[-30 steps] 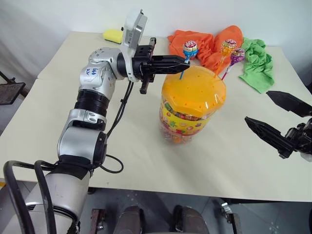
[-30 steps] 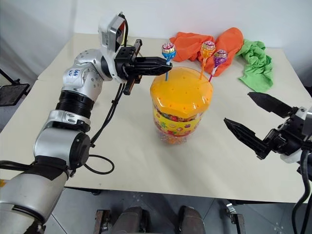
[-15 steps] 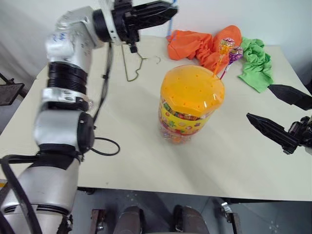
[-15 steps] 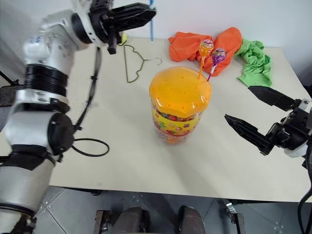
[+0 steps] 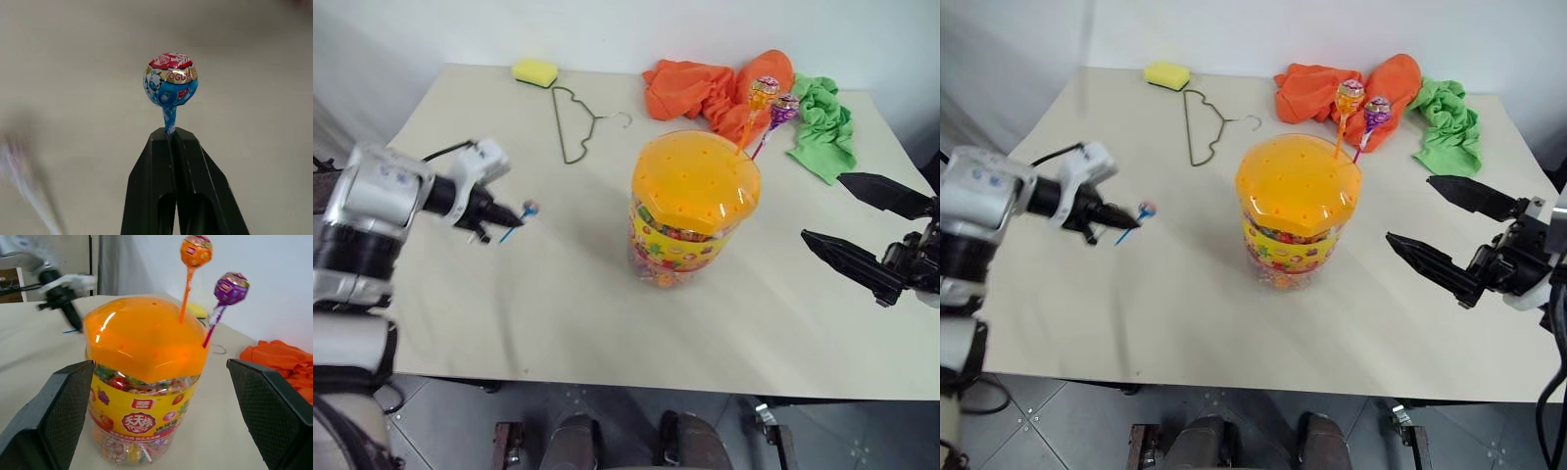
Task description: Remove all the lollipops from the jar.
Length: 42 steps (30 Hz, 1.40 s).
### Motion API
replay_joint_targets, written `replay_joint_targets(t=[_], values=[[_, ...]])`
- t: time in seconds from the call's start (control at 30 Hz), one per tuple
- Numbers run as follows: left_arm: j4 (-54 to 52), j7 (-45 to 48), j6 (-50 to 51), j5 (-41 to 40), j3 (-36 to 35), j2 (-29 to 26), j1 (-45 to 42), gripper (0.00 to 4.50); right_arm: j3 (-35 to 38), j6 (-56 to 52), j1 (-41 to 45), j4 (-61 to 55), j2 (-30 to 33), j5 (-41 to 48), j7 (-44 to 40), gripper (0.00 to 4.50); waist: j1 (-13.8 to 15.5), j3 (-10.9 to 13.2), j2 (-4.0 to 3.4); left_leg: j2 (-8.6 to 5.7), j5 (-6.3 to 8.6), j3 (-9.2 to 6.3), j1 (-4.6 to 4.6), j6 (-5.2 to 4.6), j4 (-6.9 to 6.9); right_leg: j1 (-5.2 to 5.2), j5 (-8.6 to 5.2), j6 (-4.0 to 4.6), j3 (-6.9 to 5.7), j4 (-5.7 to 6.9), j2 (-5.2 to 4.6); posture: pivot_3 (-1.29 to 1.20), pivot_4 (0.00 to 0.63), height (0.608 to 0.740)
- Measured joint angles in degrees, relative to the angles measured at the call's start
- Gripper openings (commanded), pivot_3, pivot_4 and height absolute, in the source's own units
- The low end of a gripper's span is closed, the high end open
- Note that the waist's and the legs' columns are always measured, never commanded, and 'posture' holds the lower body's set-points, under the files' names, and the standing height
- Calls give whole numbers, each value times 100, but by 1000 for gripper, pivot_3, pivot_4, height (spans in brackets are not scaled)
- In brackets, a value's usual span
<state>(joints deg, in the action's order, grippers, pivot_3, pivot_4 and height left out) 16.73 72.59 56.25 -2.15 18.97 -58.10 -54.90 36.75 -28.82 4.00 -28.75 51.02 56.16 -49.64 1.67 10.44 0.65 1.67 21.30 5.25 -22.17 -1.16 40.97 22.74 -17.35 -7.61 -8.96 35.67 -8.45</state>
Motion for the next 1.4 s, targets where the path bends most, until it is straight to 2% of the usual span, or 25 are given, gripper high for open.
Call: replay_joint_targets(t=[0.2, 0.37, 0.47, 0.8, 0.9, 1.0, 1.17, 1.27, 1.4], values=[[-580, 81, 511, 41, 204, -936, 763, 19, -294, 14, 283, 201, -1, -104, -107, 4500, 4, 0, 0, 2, 1, 1, 1, 1, 0, 0, -1, 1, 2, 1, 0, 0, 150, 740], [-722, 26, 651, 37, 204, -1032, 836, 19, -379, 24, 388, 239, -1, -165, -197, 4500, 75, 0, 0, 1, 1, 3, 1, 1, 3, -1, -1, 1, 4, 1, -2, 0, 150, 740], [-745, -39, 764, 4, 198, -1032, 867, 669, -478, 25, 459, 327, -2, -181, -215, 4500, 69, 0, 0, 1, 1, 5, 2, 1, 2, 0, -1, 1, 4, 1, -1, 0, 150, 740], [-1357, 40, 815, -214, 61, -1394, 960, 3568, -493, 24, 535, 428, -1, -222, -304, 4500, 70, 0, -1, 1, 1, 5, 2, 1, 1, 0, -1, 1, 4, 1, -1, 0, 150, 740], [-1496, 74, 808, -338, -46, -1370, 718, 4450, -492, 24, 561, 444, -1, -223, -325, 4500, 100, 0, 0, 1, 1, 5, 1, 1, 3, 0, -1, 1, 4, 1, -1, 0, 150, 740], [-1702, 80, 817, -560, -282, -1132, 285, 4484, -490, 19, 601, 450, 4, -223, -327, 4500, 140, 0, 0, 0, 1, 4, 0, 1, 7, -1, 0, 0, 4, 2, -3, 0, 150, 740], [-1874, -52, 391, -1370, -1256, -57, -6, 4484, -490, -72, 761, 447, 18, -202, -145, 4500, 106, 0, -2, 3, 1, 4, 1, 1, 10, -1, 0, 0, 3, 8, -3, 0, 150, 740], [-1828, -150, 47, -1703, -1663, 345, 13, 4484, -492, -144, 839, 446, 43, -198, -64, 4500, 73, 0, -2, 2, 1, 4, 2, 1, 8, 0, 0, 0, 2, 10, -3, 0, 150, 740], [-1289, -117, -1086, -2530, -2613, 1679, 2, 4484, -559, -305, 1439, 493, 22, -30, 371, 4500, 46, -7, -13, 2, 1, 0, 0, 1, 17, 0, 0, 0, -1, 17, -6, 0, 150, 740]])
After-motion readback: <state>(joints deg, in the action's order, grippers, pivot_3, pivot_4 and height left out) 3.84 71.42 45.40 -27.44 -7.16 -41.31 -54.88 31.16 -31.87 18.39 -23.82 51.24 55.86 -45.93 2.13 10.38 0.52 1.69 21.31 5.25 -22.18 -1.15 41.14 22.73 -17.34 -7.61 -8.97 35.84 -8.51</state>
